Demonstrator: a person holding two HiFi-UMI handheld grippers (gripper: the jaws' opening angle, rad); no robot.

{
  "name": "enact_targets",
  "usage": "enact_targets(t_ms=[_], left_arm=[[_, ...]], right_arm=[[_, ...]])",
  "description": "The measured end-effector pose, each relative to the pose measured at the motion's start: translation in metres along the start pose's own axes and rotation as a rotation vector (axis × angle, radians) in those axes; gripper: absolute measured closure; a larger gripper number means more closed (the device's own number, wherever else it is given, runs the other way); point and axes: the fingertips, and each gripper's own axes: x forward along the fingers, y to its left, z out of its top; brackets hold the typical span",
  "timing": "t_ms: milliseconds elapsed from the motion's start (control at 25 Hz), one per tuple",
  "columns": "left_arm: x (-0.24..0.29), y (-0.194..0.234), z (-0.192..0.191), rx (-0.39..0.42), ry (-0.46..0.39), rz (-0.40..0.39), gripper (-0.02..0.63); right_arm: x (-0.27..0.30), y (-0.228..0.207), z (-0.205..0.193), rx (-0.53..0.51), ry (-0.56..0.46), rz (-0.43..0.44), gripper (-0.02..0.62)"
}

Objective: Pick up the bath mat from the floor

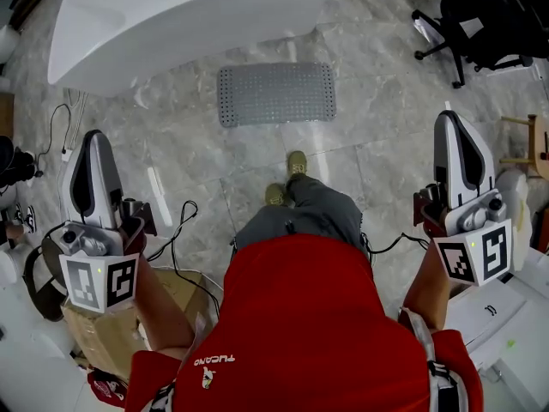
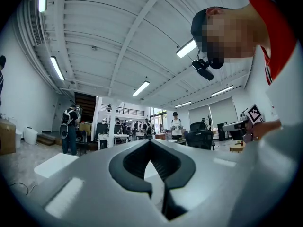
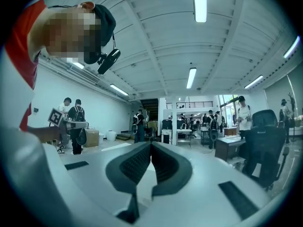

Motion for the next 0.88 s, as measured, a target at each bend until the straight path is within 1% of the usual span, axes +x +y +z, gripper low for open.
enact_targets(t_ms=[240,480,640,880], left_arm=[[0.039,0.008,-0.001,0.011,-0.013,0.041,0.603],[0.088,0.006,-0.007,0.023,-0.020,0.071,0.603],[0.119,0.000,-0.022,0.027,-0.016,0.081,0.603],[0.148,0.004,-0.052,0.046,0.032,0.118,0.603]], right_arm=[[0.034,-0.037,-0.006,0.000,-0.016,0.002,0.594],[0.063,-0.082,-0.017,-0.014,-0.011,-0.001,0.594],[0.081,-0.106,-0.030,-0.033,0.002,0.008,0.594],[0.106,-0.127,-0.053,-0.055,0.036,0.007,0.594]])
